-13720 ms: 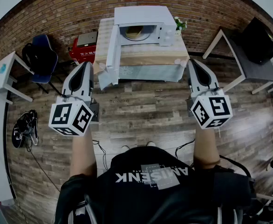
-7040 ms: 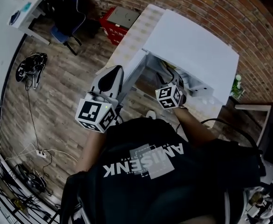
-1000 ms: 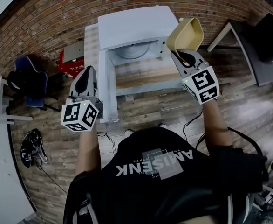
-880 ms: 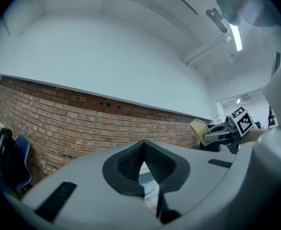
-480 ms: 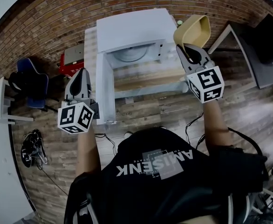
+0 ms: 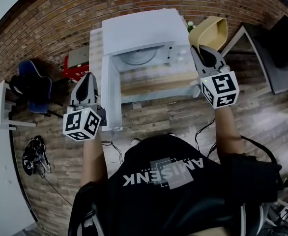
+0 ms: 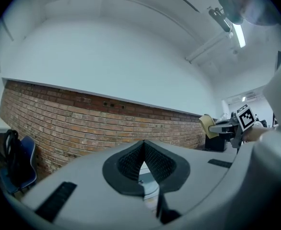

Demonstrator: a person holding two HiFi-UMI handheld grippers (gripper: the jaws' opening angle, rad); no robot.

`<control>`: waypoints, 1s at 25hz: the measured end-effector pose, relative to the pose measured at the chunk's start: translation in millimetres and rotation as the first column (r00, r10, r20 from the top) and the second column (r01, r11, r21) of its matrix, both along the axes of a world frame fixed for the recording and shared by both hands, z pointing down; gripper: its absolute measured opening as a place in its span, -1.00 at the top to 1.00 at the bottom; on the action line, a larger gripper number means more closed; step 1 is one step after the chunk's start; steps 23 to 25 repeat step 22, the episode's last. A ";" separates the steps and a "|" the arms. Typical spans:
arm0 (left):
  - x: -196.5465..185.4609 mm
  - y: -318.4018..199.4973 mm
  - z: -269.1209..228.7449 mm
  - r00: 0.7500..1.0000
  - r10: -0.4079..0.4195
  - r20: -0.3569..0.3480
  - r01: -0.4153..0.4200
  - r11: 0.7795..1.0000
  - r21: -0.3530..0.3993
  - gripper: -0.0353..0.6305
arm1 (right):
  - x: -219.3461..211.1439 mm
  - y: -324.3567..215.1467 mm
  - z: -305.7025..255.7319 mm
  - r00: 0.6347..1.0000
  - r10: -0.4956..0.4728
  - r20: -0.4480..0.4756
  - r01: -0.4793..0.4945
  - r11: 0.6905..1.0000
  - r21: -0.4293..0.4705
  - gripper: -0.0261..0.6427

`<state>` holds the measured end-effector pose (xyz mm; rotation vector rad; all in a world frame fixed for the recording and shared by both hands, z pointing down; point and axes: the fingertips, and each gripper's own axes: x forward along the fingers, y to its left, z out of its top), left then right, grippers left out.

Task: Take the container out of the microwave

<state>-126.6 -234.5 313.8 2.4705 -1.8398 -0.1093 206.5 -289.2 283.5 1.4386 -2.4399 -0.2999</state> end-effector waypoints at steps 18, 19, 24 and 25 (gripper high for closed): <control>1.7 -0.4 1.9 1.000 0.011 0.002 -0.011 1.000 -0.014 0.86 | -6.3 0.7 -5.4 1.000 -0.012 -0.012 0.012 1.000 0.014 0.79; 2.2 -0.3 2.4 1.000 0.012 0.003 -0.012 1.000 -0.015 0.86 | -6.8 1.0 -5.8 1.000 -0.013 -0.012 0.013 1.000 0.015 0.79; 3.3 -1.2 3.7 1.000 0.014 0.006 -0.014 1.000 -0.017 0.86 | -8.2 1.0 -6.1 1.000 -0.018 -0.007 0.018 1.000 0.018 0.79; 3.3 -1.2 3.7 1.000 0.014 0.006 -0.014 1.000 -0.017 0.86 | -8.2 1.0 -6.1 1.000 -0.018 -0.007 0.018 1.000 0.018 0.79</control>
